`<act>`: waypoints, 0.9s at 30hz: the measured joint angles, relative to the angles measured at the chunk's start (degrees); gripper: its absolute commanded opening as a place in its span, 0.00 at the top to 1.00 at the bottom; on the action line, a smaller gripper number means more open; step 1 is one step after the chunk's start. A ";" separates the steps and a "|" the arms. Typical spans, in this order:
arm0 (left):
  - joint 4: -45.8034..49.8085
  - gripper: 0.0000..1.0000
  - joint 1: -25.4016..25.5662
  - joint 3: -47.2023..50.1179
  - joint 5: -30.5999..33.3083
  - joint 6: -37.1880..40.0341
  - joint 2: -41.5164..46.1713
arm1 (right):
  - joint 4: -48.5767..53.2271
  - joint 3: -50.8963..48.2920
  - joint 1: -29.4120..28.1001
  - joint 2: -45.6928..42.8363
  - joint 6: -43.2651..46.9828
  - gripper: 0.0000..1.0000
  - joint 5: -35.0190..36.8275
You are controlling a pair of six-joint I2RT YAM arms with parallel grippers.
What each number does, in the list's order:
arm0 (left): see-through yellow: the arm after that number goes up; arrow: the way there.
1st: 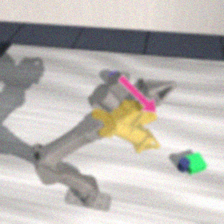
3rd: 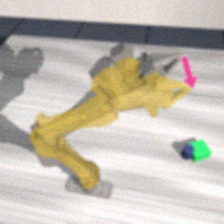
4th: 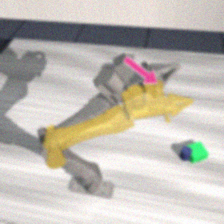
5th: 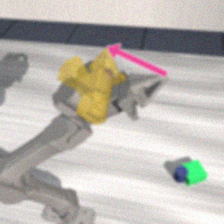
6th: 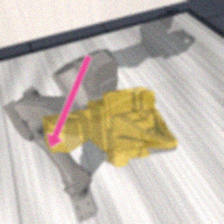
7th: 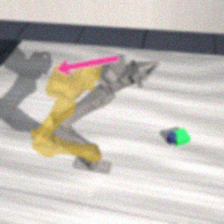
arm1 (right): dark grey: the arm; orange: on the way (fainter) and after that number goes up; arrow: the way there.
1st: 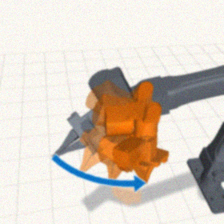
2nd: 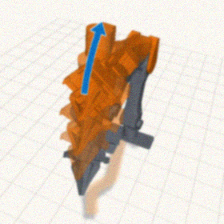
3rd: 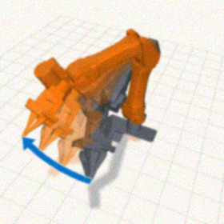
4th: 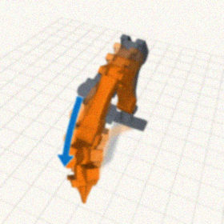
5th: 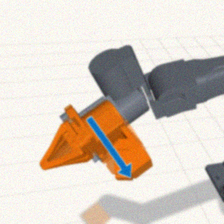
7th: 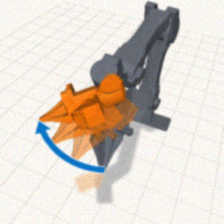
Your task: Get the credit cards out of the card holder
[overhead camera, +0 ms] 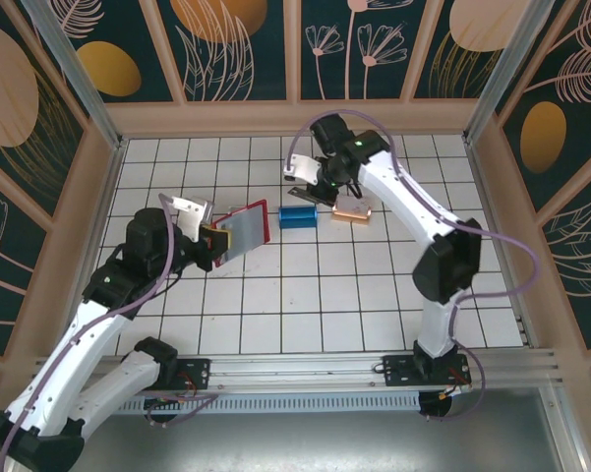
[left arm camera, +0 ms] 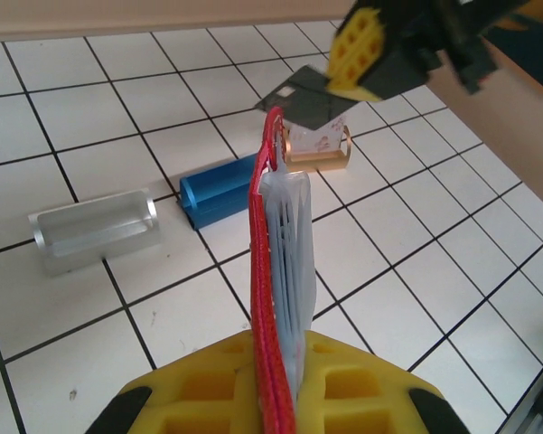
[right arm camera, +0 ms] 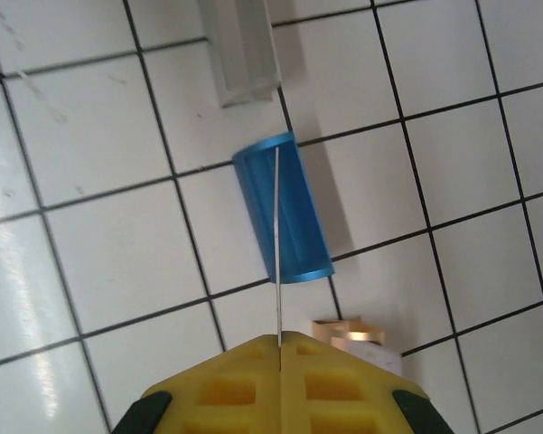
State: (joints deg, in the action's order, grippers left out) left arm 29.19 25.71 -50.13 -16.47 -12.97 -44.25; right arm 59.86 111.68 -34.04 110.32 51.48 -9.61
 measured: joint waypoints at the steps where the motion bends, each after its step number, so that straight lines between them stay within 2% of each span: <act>1: 0.02 1.00 0.00 0.17 0.09 -0.22 0.52 | 0.46 1.25 0.00 1.70 0.81 1.00 0.28; 9: -3.13 1.00 0.00 4.13 0.70 -3.87 3.61 | 4.90 10.38 -0.07 13.03 5.75 1.00 2.01; 27: -5.27 1.00 0.00 6.10 0.44 -6.82 6.64 | 4.68 11.96 -0.94 20.39 10.16 1.00 3.41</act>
State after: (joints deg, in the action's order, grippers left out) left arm 23.92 25.71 -44.03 -16.03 -19.79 -37.60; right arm 64.53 123.63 -34.98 130.72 61.65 -6.20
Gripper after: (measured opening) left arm 0.093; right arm 0.052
